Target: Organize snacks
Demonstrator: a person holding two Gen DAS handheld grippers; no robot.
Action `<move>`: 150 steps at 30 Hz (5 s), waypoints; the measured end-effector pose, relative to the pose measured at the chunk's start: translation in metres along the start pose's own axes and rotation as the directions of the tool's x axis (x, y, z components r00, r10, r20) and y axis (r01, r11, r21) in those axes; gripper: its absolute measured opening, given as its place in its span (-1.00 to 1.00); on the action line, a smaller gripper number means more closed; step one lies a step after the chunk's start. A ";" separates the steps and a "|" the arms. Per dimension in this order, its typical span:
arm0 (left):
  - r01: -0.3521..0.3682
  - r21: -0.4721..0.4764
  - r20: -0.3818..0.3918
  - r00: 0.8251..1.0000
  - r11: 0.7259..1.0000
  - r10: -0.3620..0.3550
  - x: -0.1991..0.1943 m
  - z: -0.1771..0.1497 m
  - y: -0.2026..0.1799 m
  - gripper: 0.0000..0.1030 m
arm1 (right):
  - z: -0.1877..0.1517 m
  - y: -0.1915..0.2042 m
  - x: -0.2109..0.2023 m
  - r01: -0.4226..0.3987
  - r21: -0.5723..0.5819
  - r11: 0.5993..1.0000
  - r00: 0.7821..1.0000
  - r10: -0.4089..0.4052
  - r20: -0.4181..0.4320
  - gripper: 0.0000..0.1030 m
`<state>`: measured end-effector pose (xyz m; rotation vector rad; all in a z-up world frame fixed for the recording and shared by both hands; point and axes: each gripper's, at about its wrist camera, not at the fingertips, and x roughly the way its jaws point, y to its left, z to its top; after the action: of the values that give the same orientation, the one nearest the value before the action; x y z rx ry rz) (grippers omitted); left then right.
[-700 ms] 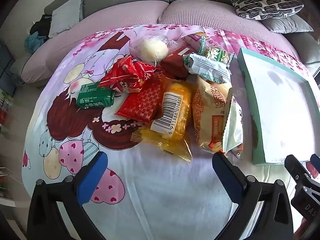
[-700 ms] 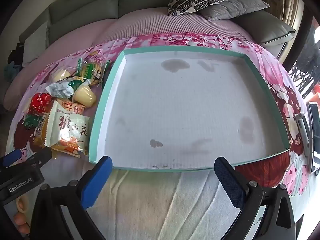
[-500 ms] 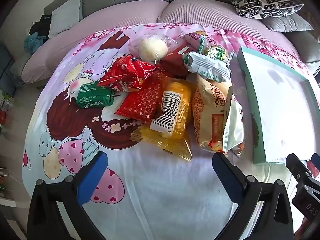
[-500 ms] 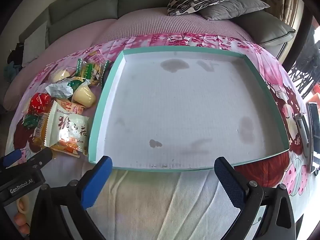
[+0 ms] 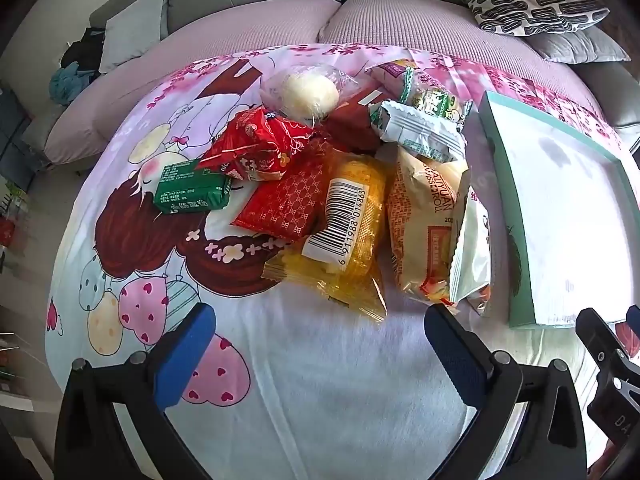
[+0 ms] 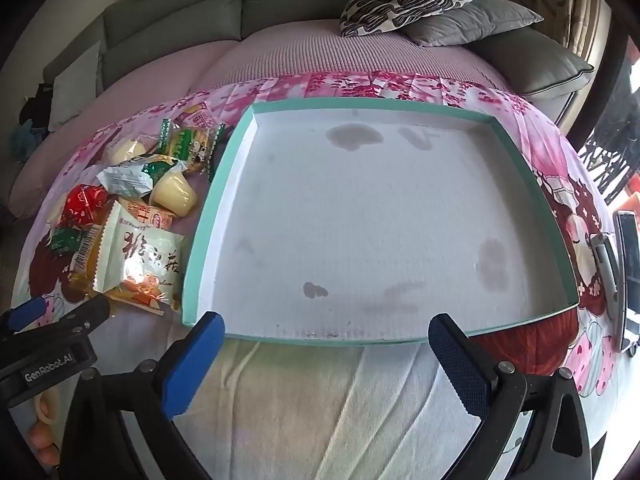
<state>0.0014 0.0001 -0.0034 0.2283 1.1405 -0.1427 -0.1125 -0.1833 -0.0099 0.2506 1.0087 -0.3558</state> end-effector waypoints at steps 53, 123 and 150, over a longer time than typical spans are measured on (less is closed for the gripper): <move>-0.003 0.010 -0.003 1.000 1.000 0.003 -0.002 -0.002 -0.002 1.00 | 0.000 -0.006 0.006 0.008 0.038 0.999 1.000 -0.007 -0.027 1.00; 0.283 -0.233 -0.074 0.949 0.930 -0.307 0.041 0.049 0.036 -0.12 | 0.049 0.079 0.020 -0.236 -0.098 0.967 0.972 0.237 -0.002 0.71; 0.282 -0.317 -0.046 0.949 0.906 -0.312 0.030 0.037 0.069 -0.23 | 0.027 0.107 0.020 -0.191 -0.347 0.918 0.981 0.189 -0.040 0.38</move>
<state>0.0625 0.0579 -0.0083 -0.2213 1.2713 -0.2233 -0.0389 -0.0991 -0.0090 0.0252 1.0248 0.0055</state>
